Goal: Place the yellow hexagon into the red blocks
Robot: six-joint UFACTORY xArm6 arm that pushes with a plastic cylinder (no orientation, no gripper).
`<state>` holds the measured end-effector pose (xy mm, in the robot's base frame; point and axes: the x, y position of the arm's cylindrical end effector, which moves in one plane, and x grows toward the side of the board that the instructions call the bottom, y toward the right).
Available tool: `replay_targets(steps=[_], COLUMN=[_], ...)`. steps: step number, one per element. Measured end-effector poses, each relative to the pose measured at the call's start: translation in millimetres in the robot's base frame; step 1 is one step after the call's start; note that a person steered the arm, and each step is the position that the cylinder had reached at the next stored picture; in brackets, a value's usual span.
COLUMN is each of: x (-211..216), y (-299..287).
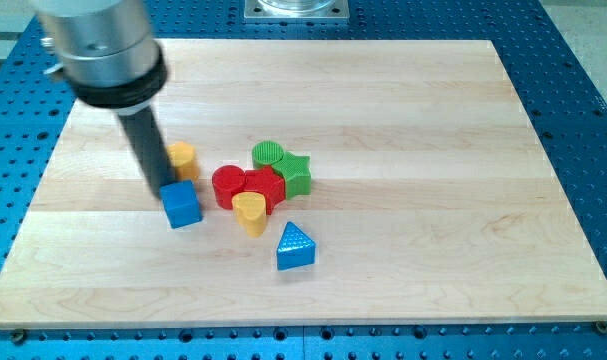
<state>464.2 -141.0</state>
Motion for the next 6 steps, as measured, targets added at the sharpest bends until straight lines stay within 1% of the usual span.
replay_targets(steps=[1,2,3,4,5,6], x=[-20.6,-38.0,-40.6,-71.0,-85.1,-77.1], y=[-21.8,-13.1,20.1,19.5,32.2,39.1])
